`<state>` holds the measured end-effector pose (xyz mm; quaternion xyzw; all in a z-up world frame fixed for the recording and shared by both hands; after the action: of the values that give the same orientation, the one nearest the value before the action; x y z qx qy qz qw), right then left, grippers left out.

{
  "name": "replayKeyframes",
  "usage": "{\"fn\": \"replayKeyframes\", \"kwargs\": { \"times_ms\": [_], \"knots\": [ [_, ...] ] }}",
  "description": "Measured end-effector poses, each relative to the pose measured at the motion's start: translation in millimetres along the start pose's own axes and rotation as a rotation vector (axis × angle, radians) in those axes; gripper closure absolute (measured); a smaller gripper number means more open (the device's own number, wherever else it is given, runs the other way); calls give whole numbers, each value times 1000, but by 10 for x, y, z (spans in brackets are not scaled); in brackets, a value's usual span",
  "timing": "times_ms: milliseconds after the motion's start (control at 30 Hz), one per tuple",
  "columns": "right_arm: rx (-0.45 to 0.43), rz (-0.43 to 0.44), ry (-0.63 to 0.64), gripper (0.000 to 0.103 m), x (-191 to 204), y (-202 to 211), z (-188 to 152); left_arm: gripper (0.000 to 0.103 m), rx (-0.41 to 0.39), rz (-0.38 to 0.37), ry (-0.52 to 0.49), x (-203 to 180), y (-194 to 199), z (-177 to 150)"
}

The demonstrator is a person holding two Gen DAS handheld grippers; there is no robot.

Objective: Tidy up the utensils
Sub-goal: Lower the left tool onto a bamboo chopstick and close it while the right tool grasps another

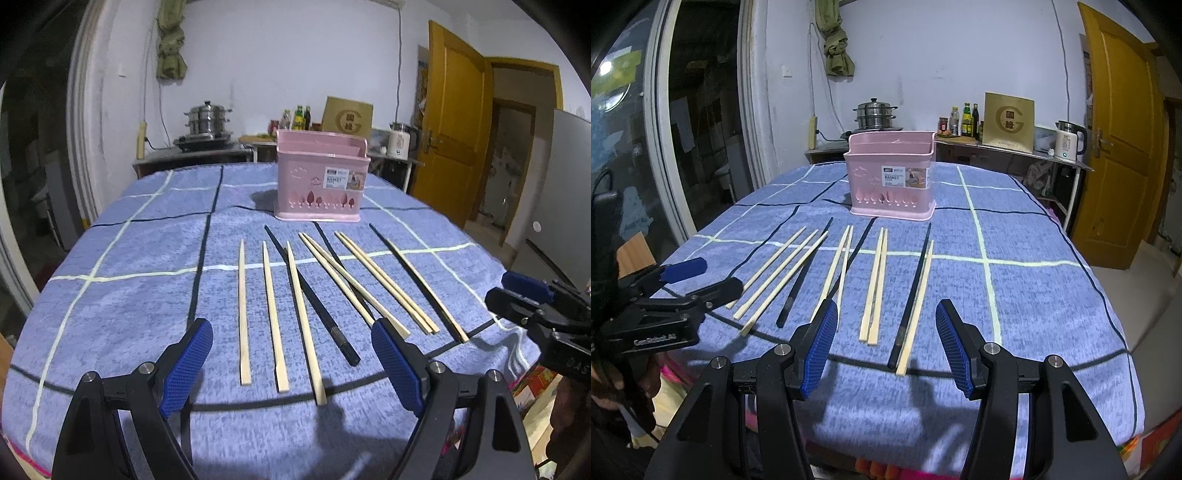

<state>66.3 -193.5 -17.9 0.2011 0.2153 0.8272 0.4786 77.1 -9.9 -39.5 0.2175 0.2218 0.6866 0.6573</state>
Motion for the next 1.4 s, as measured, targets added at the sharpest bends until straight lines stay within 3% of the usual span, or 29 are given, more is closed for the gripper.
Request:
{"fn": "replayKeyframes", "kwargs": {
  "times_ms": [167,300,633,767,1400],
  "knots": [
    [15,6,12,47,-19,-139,96,18,56,-9,-29,-25,-302,147],
    [58,5,13,48,-87,-326,170,42,140,-13,-40,-39,-591,225],
    [204,47,29,73,-192,-971,395,59,225,-97,-51,-142,-994,376],
    [243,69,10,79,-265,-1200,492,72,257,-106,-53,-149,-1113,406],
    [360,100,-16,81,-366,-1801,555,82,313,-108,-50,-160,-1392,441]
  ]
}}
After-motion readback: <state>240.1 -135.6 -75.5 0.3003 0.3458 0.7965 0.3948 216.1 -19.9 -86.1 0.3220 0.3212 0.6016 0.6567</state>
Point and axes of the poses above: each gripper's, at about its wrist camera, not at the fingertips, and y roughly against the way its jaws point, x to its left, z to its top, the point moved 6 cm from there along -y, roughly the way its jaws point, and after that the axes turned 7 degrees about z, right-handed, at the moved point
